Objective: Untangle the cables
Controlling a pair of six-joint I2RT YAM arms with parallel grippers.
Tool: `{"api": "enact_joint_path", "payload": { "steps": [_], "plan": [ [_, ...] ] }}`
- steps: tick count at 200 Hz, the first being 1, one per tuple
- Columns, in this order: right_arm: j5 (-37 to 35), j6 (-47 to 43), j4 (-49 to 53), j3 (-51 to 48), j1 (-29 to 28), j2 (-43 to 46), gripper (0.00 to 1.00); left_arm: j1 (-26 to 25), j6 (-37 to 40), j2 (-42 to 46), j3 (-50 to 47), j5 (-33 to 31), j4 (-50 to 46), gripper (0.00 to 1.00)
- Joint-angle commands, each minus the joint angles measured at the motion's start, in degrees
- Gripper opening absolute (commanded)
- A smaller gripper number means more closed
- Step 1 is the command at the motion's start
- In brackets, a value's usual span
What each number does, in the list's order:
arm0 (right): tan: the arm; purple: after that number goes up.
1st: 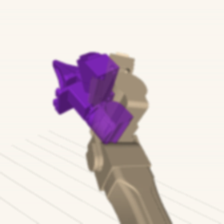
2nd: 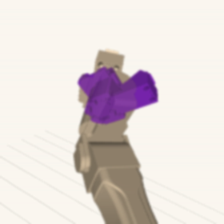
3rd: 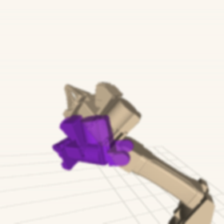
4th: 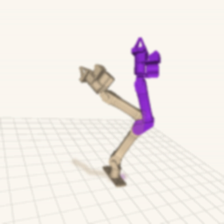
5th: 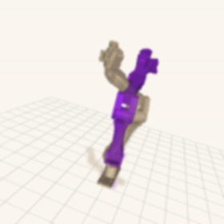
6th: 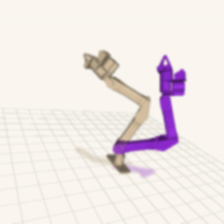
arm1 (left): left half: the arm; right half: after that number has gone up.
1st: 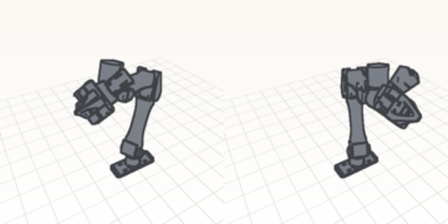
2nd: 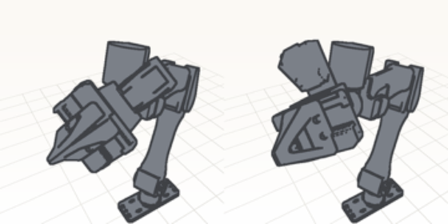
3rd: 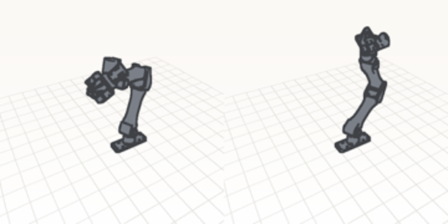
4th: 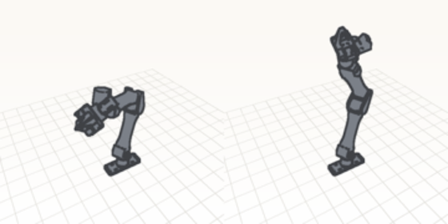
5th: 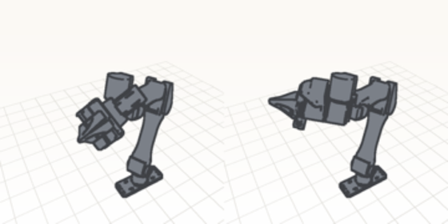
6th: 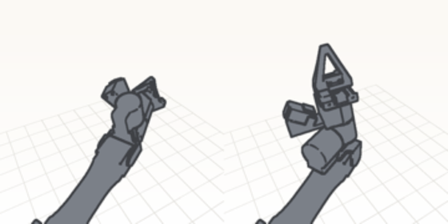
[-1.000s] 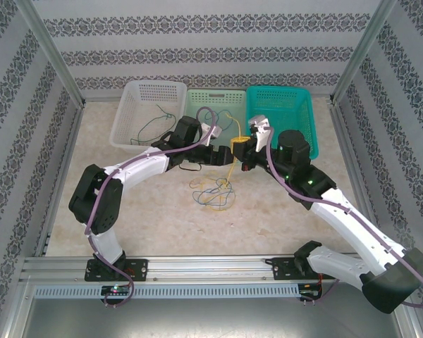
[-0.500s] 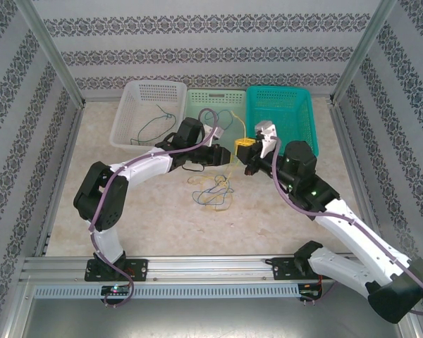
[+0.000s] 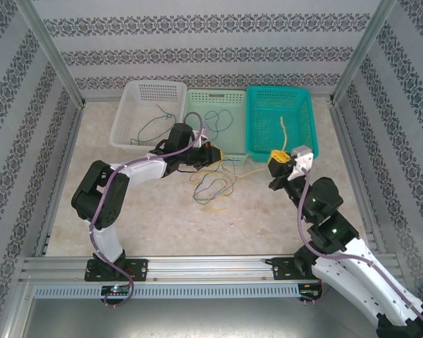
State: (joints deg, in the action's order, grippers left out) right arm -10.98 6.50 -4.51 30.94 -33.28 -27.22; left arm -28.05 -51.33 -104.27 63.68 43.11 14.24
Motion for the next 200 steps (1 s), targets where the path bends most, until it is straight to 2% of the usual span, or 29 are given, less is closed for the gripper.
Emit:
{"api": "enact_joint_path", "payload": {
  "steps": [1,35,72,92,116,133,155,181,200],
  "plan": [
    [-10.96,-1.7,-1.58,-2.19,-0.59,4.15,0.0,0.61,-2.38,1.59,-0.12,-2.02,3.37,0.0],
    [-18.46,-0.84,-1.6,-6.28,-0.43,11.1,0.0,0.65,-2.99,1.7,-0.35,-2.33,3.1,0.0],
    [-19.78,-0.79,0.57,-7.21,-0.29,14.56,0.0,0.69,-2.85,1.74,-0.32,-2.77,2.2,0.0],
    [-17.49,-1.05,0.15,-6.9,-0.3,14.05,0.0,0.71,-2.36,1.79,0.25,-2.77,1.01,0.0],
    [-12.23,-0.78,0.05,-4.79,-0.21,10.91,0.0,0.66,-0.11,2.86,0.72,-2.92,-0.94,0.22],
    [-8.9,-0.48,-0.11,-2.75,-0.14,8.34,0.0,0.62,3.08,4.67,0.85,-3.53,-3.81,0.56],
    [-5.8,-0.96,1.88,1.43,0.12,6.42,0.0,0.61,8.39,7.69,0.15,-3.65,-7.82,0.81],
    [-4.05,-1.15,2.88,4.48,0.41,6.53,0.0,0.58,14.43,10.84,-1.83,-3.72,-11.58,0.91],
    [-4.04,-0.38,4.74,5.86,0.49,6.15,0.0,0.61,17.56,12.58,-4.06,-3.24,-12.06,0.94]
  ]
}}
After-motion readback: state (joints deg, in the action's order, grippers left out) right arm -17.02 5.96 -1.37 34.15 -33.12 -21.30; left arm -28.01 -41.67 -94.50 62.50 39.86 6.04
